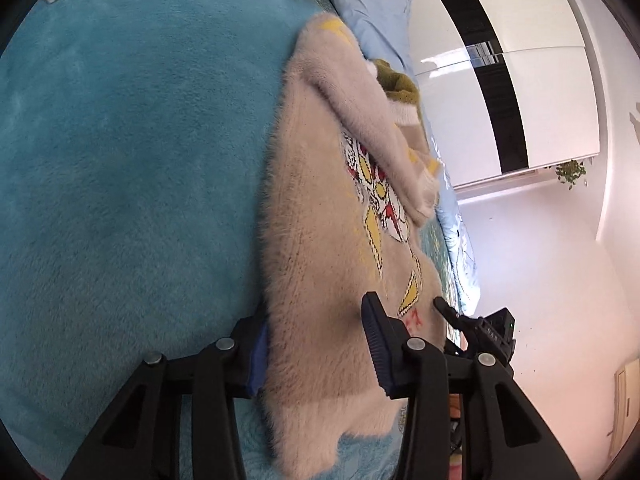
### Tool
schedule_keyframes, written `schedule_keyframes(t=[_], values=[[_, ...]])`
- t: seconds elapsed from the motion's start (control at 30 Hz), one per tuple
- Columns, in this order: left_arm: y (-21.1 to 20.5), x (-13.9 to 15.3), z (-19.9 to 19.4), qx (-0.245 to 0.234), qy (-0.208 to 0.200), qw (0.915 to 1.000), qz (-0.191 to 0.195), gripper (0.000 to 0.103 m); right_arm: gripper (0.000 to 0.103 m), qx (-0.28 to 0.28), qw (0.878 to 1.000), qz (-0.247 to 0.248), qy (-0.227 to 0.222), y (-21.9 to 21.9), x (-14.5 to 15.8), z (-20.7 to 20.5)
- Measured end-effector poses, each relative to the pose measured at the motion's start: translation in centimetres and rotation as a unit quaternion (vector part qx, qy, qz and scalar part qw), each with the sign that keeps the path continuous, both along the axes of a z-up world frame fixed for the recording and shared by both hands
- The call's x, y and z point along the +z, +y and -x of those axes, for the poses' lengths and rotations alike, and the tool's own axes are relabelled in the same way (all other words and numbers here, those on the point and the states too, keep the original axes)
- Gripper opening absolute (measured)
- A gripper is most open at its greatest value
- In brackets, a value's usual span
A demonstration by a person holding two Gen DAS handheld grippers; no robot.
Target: Fold clothes
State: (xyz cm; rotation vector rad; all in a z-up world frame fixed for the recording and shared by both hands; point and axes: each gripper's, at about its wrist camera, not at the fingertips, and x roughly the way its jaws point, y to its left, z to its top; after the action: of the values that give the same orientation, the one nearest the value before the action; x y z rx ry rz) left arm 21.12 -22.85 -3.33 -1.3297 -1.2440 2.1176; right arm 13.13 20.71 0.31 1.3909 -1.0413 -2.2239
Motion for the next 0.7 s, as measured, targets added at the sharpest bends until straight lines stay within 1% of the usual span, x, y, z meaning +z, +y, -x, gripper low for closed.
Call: schedule_keyframes(t=[0.03, 0.07, 0.1, 0.17, 0.2, 0.23, 0.33, 0.43, 0.5, 0.6, 0.67, 0.7], values=[[0.0, 0.1, -0.2, 0.003, -0.001, 1.0000, 0.005, 0.043, 0.026, 0.003, 1.000, -0.002, 0.001, 0.0, 0.2, -0.4], [0.0, 0.2, -0.4, 0.006, -0.002, 0.9999, 0.009, 0.038, 0.018, 0.006, 1.000, -0.004, 0.002, -0.1, 0.4, -0.8], [-0.1, 0.3, -0.6, 0.009, -0.003, 0.9999, 0.014, 0.035, 0.015, 0.012, 1.000, -0.002, 0.006, -0.2, 0.7, -1.2], [0.0, 0.5, -0.6, 0.020, -0.009, 0.9994, 0.026, 0.019, 0.012, 0.026, 1.000, 0.001, 0.014, -0.5, 1.3, -1.9], [-0.5, 0.7, -0.8, 0.022, -0.008, 0.9994, 0.027, 0.014, 0.011, 0.035, 0.999, -0.001, 0.021, -0.8, 1.8, -2.2], [-0.5, 1.0, -0.8, 0.025, -0.006, 0.9993, 0.028, 0.011, 0.011, 0.044, 0.999, -0.002, 0.029, -1.1, 2.2, -2.5], [-0.9, 2.9, -1.2, 0.029, 0.015, 0.9992, 0.024, 0.010, 0.010, 0.053, 0.998, 0.007, 0.045, -1.4, 3.5, -2.7], [-2.2, 5.3, -2.3, 0.025, 0.045, 0.9986, -0.011, 0.010, 0.010, 0.055, 0.997, 0.019, 0.057, -1.4, 5.0, -3.5], [-2.9, 7.5, -3.6, 0.020, 0.070, 0.9973, -0.013, 0.010, 0.010, 0.061, 0.995, 0.032, 0.071, -1.4, 6.4, -4.7], [-3.5, 11.5, -6.4, -0.009, 0.131, 0.9912, -0.015, 0.010, 0.010, 0.072, 0.991, 0.063, 0.098, -1.2, 8.9, -7.4], [-3.8, 13.7, -7.6, -0.018, 0.168, 0.9856, -0.010, 0.010, 0.010, 0.075, 0.987, 0.075, 0.124, -0.8, 10.8, -9.2], [-4.1, 14.4, -7.8, -0.017, 0.178, 0.9839, -0.006, 0.010, 0.010, 0.074, 0.985, 0.080, 0.133, -0.5, 11.5, -9.4]])
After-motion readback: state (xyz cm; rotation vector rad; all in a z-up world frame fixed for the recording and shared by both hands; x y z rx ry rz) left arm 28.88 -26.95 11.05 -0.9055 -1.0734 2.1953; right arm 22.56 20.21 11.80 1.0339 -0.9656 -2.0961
